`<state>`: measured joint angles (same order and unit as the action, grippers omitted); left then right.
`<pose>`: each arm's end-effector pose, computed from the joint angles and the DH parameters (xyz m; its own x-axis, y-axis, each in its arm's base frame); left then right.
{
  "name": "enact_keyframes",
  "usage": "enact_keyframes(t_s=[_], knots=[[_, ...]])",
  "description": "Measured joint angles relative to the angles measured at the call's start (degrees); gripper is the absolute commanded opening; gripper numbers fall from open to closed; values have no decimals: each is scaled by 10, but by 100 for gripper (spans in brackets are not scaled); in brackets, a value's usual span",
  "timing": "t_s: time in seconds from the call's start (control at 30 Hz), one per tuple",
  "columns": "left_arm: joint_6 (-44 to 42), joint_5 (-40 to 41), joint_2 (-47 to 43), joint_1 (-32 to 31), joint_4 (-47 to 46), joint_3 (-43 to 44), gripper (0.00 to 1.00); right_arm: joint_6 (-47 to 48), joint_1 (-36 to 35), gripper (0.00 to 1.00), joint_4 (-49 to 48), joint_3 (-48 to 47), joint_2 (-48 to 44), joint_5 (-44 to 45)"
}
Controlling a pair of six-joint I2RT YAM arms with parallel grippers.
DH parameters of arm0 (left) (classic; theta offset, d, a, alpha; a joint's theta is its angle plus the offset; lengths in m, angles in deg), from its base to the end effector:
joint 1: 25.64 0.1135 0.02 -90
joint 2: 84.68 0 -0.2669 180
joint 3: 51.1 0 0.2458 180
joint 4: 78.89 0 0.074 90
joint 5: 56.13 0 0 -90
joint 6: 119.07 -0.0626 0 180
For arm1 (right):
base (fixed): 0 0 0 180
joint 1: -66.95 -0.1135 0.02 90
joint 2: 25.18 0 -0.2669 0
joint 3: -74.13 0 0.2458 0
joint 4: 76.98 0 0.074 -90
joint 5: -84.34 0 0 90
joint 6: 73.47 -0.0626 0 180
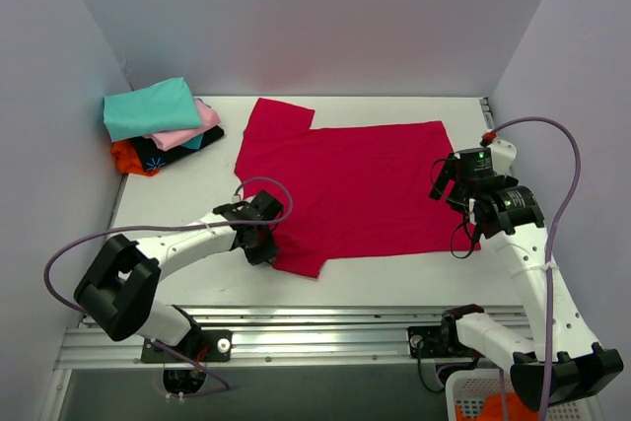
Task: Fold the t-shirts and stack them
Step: Fold the tshirt
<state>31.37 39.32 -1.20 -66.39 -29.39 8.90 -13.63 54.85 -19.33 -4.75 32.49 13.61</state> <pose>0.1971 -0.1620 0.1504 -0.9043 -0.3638 -0.2234 -0.3199 0.9239 -0.2098 0.2131 0.0245 0.3489 -0.4712 0.3840 -0.7941 0.3452 0.9087 0.2347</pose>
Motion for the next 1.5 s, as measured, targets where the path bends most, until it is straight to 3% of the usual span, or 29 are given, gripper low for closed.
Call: enact_keyframes(t_s=[0.2,0.37,0.43,0.53,0.6,0.67,0.8,1.13,1.27,1.33,1.37,1.5], knots=[[-42,11,1,7,66,97,2,0,0,88,0,0,3,4],[-89,17,15,13,151,259,3,0,0,88,-8,0,15,9],[-112,6,38,27,168,332,32,0,0,88,-13,0,22,10],[-144,-33,101,69,163,417,97,0,0,88,-21,0,38,11],[-151,-65,163,100,160,458,100,0,0,88,-26,-3,50,11],[-157,-81,230,122,162,489,94,0,0,88,-28,-8,62,11],[-163,-96,299,131,179,491,94,1,0,88,-34,-15,68,12],[-161,-86,172,111,193,453,94,2,0,88,-36,-1,45,13],[-141,-83,121,90,176,407,98,2,0,88,-37,0,45,13],[-127,-83,116,79,159,381,100,2,0,88,-38,0,45,13],[-118,-83,119,74,148,368,94,2,0,88,-38,0,45,13],[-73,-83,139,60,92,316,91,2,0,88,-37,0,45,13]])
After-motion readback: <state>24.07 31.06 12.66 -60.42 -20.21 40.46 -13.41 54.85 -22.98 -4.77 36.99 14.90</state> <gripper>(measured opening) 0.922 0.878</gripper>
